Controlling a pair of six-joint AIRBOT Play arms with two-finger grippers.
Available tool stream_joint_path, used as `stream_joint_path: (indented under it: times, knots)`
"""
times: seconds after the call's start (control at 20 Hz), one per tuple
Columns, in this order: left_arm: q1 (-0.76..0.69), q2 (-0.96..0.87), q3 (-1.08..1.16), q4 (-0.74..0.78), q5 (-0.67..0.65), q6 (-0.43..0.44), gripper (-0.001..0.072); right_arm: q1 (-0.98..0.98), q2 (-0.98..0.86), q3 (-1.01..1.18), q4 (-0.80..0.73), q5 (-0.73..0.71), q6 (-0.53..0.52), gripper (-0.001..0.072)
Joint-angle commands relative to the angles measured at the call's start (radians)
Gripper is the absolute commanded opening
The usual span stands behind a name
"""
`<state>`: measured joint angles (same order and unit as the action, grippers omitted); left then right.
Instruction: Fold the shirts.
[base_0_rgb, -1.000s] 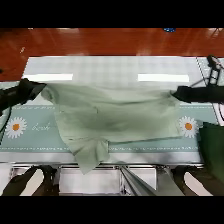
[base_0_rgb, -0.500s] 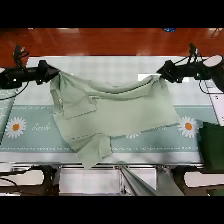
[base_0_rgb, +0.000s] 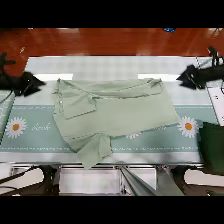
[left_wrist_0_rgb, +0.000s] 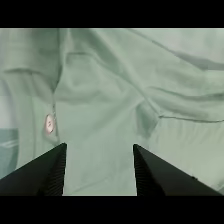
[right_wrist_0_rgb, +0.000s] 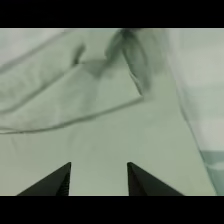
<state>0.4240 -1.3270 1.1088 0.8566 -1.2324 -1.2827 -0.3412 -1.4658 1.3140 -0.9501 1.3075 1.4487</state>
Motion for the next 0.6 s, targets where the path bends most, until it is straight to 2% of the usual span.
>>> stream_joint_path:
  times: [0.0, 0.1, 0.2, 0.4, 0.55]
  knots:
    - [0.064, 0.181, -0.323, 0.064, 0.029, 0.056, 0.0508, -0.046, 0.182, -0.3, -0.09, -0.113, 0.001, 0.0406]
    - [0.103, 0.259, -0.541, -0.014, 0.035, 0.056, 0.0508, -0.041, 0.296, -0.485, -0.012, -0.185, -0.058, 0.0406]
    - [0.141, 0.319, -0.686, -0.095, 0.039, 0.056, 0.0508, -0.042, 0.389, -0.609, 0.089, -0.19, -0.139, 0.0406]
    - [0.195, 0.351, -0.755, 0.023, -0.016, 0.029, 0.0508, -0.042, 0.497, -0.681, 0.1, -0.15, -0.201, 0.0406]
    - [0.175, 0.349, -0.769, -0.013, -0.031, 0.014, 0.0508, -0.041, 0.505, -0.681, 0.113, -0.145, -0.203, 0.0406]
